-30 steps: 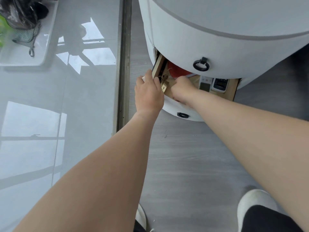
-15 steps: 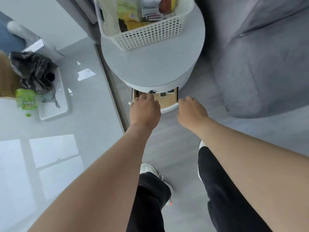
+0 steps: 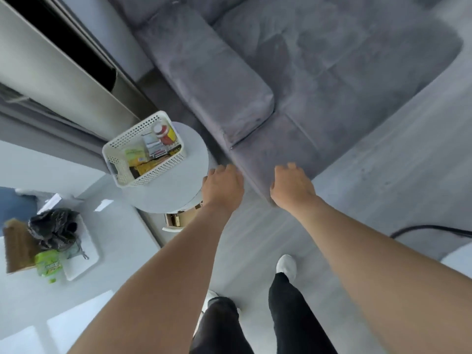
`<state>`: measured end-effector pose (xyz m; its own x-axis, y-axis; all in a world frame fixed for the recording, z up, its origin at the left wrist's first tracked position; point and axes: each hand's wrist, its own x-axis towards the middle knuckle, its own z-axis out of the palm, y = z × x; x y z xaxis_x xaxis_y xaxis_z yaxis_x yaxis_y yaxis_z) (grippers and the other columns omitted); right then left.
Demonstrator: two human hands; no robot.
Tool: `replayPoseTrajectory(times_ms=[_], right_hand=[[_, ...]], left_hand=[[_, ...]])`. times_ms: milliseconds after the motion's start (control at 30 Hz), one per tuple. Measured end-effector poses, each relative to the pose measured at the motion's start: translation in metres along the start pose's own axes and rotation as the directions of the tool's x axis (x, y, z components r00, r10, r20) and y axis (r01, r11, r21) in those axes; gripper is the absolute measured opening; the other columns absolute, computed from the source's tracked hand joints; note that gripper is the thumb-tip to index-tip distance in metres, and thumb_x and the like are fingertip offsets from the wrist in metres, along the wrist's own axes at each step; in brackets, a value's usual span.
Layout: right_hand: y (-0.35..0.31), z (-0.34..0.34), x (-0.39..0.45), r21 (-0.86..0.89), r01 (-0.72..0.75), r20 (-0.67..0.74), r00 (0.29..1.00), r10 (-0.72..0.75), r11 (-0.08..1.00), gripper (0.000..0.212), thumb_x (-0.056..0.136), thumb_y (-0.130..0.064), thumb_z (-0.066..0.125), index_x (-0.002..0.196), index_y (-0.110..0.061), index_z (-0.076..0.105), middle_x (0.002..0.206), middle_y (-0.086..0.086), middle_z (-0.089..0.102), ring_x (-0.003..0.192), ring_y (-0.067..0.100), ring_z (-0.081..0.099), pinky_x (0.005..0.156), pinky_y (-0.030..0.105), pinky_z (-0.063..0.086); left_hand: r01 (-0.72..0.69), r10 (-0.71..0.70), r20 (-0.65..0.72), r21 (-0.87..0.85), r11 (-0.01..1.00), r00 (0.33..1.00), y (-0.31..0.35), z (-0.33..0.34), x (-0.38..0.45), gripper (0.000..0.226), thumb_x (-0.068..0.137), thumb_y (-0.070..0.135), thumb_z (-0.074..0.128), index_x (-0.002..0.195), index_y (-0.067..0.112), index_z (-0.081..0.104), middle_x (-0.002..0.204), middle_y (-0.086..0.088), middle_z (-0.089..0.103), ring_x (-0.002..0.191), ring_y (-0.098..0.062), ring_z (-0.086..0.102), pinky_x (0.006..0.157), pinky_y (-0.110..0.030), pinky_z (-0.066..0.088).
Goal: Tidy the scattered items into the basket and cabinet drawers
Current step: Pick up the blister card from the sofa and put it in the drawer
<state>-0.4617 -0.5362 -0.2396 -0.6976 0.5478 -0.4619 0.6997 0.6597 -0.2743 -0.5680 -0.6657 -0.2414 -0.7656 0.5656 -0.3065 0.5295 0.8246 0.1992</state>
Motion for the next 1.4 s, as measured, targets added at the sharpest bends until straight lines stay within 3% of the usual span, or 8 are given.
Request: replayPoseTrajectory(times_ms=[167, 500, 867, 1133, 1400], right_hand=[[0.065, -0.099, 0.05, -0.022, -0.03, -0.109, 0.994, 0.028, 0.999, 0.035, 0.091, -0.016, 0.053, 0.124, -0.005, 0.048, 0.126, 0.017, 0.044, 0.114, 0.034, 0.046, 0.072, 0.036, 0.04], [0.116, -0.249, 0.208, -0.11, 0.0, -0.111, 0.994, -0.012, 0.994, 0.03, 0.09, -0.012, 0.052, 0.12, -0.006, 0.048, 0.121, 0.015, 0.045, 0.111, 0.033, 0.047, 0.07, 0.035, 0.04], [0.165, -0.358, 0.394, -0.215, 0.145, -0.017, 0.988, -0.152, 0.966, 0.03, 0.091, -0.01, 0.05, 0.121, -0.008, 0.047, 0.12, 0.013, 0.044, 0.105, 0.029, 0.048, 0.066, 0.035, 0.042], [0.223, -0.439, 0.55, -0.257, 0.348, 0.076, 0.937, -0.34, 0.901, 0.027, 0.094, -0.015, 0.049, 0.12, -0.007, 0.047, 0.118, 0.013, 0.046, 0.102, 0.031, 0.05, 0.067, 0.035, 0.042], [0.244, -0.444, 0.687, -0.208, 0.389, 0.091, 0.921, -0.378, 0.897, 0.031, 0.092, -0.014, 0.055, 0.12, -0.006, 0.045, 0.119, 0.016, 0.049, 0.105, 0.037, 0.055, 0.07, 0.034, 0.039]], left_hand=[[-0.021, 0.018, -0.065, -0.041, 0.999, 0.998, 0.101, -0.036, 0.055, 0.038, 0.101, 0.034, 0.032, 0.108, 0.009, 0.06, 0.111, -0.015, 0.062, 0.107, -0.035, 0.054, 0.09, -0.045, 0.046], [0.016, -0.034, -0.199, -0.09, 0.996, 0.979, 0.219, -0.111, 0.238, 0.035, 0.101, 0.032, 0.035, 0.107, 0.009, 0.06, 0.108, -0.013, 0.062, 0.104, -0.034, 0.053, 0.086, -0.043, 0.042], [0.164, -0.206, -0.205, -0.204, 0.965, 0.957, 0.308, -0.133, 0.417, 0.029, 0.098, 0.028, 0.037, 0.107, 0.01, 0.059, 0.106, -0.01, 0.06, 0.1, -0.031, 0.052, 0.087, -0.044, 0.045], [0.387, -0.45, -0.159, -0.314, 0.867, 0.879, 0.403, -0.134, 0.526, 0.026, 0.097, 0.023, 0.039, 0.108, 0.01, 0.059, 0.105, -0.01, 0.061, 0.1, -0.031, 0.052, 0.086, -0.046, 0.047], [0.442, -0.495, -0.13, -0.299, 0.846, 0.859, 0.431, -0.104, 0.641, 0.024, 0.096, 0.023, 0.041, 0.106, 0.008, 0.058, 0.106, -0.011, 0.06, 0.102, -0.032, 0.052, 0.084, -0.044, 0.047]])
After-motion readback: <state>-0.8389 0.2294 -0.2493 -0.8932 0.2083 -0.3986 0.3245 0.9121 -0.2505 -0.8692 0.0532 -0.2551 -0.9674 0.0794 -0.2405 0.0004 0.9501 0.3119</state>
